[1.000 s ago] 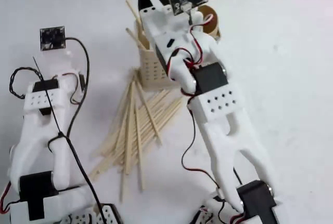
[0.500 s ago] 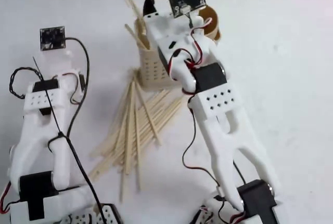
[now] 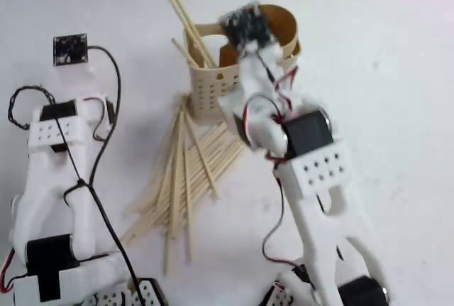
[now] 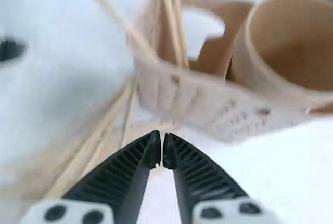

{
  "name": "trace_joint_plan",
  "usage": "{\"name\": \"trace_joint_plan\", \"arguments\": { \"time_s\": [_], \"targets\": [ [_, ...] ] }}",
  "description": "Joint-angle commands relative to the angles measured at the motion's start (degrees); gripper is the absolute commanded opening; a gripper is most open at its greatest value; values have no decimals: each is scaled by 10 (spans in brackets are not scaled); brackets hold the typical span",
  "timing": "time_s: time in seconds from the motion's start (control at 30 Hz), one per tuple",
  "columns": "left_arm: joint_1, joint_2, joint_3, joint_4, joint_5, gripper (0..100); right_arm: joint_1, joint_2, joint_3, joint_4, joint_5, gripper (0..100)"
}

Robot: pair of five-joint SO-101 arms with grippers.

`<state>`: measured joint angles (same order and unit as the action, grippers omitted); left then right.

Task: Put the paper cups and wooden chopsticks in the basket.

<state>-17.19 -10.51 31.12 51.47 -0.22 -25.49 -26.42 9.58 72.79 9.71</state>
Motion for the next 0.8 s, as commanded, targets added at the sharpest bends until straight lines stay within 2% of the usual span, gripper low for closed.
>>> {"name": "trace_joint_plan", "arguments": {
  "time_s": [0.0,0.1,0.3,0.43,0.6,0.77],
  "targets": [
    [21,-30,-69,106,-29,133,7,-106,129,18,63,17],
    [69,-30,-71,156,-51,175,25,-175,258,-17,100,17],
    [146,-30,-70,187,-72,154,117,-293,476,-102,150,17],
    [189,-30,-36,162,-72,153,166,-352,582,-127,193,17],
    [234,-30,25,118,-75,154,213,-419,663,-151,195,17],
    [262,-30,73,87,-72,154,214,-492,713,-148,196,17]
  ]
}}
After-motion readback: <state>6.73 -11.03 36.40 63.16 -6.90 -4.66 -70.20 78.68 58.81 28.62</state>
